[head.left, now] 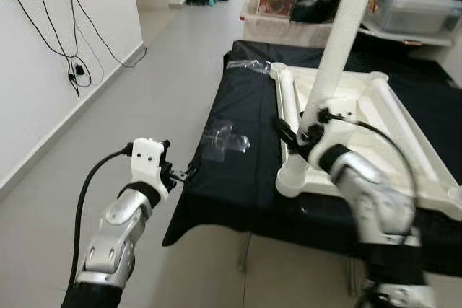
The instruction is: Building children table
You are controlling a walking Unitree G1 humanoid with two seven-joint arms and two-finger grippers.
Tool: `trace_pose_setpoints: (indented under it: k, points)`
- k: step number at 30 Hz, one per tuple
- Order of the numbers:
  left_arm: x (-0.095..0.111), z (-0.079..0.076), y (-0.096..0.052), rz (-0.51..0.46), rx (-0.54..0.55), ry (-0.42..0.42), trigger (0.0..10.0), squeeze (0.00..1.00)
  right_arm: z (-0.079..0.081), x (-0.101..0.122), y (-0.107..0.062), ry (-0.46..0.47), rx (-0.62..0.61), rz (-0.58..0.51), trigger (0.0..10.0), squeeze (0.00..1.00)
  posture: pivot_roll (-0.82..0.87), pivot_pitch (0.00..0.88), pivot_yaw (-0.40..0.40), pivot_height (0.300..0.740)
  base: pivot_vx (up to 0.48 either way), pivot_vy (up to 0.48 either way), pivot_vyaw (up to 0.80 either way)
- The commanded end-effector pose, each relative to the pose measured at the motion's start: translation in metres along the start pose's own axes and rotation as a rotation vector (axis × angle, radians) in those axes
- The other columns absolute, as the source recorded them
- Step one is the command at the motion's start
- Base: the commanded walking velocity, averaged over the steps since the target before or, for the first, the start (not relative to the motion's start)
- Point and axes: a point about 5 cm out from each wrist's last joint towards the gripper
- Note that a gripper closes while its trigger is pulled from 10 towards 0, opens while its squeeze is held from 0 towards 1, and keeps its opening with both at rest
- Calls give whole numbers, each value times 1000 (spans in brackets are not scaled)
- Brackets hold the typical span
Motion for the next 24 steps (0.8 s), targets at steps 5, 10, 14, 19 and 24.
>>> trace_pose_setpoints:
  k: [5,10,14,19,24]
  points:
    - [0,-3,5,0,-15,1,10000,0,19,-33,20,-6,260,66,2392,0,99,0,-70,740,0,0,0]
    - [1,2,0,-4,9,10,10000,0,-15,-58,40,33,-186,201,0,0,119,0,-83,740,0,0,0]
    - [1,3,-2,-2,14,11,10000,0,-33,-63,35,57,-416,254,0,0,121,0,-85,740,0,0,0]
    - [-1,4,-4,2,18,10,10000,0,-56,-79,-1,84,-891,373,0,0,119,0,-86,740,0,0,0]
    - [-2,2,-4,6,12,7,10000,0,-30,-95,-30,102,-1149,419,0,0,109,0,-73,740,0,0,0]
Point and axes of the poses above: a point about 5 cm out from each wrist's last joint towards the gripper, its own y axis pointing out of the wrist towards the gripper, its own x axis along the axis of the wrist's last joint, z = x × y, and after that the axes turned 10 degrees about -y, right-handed
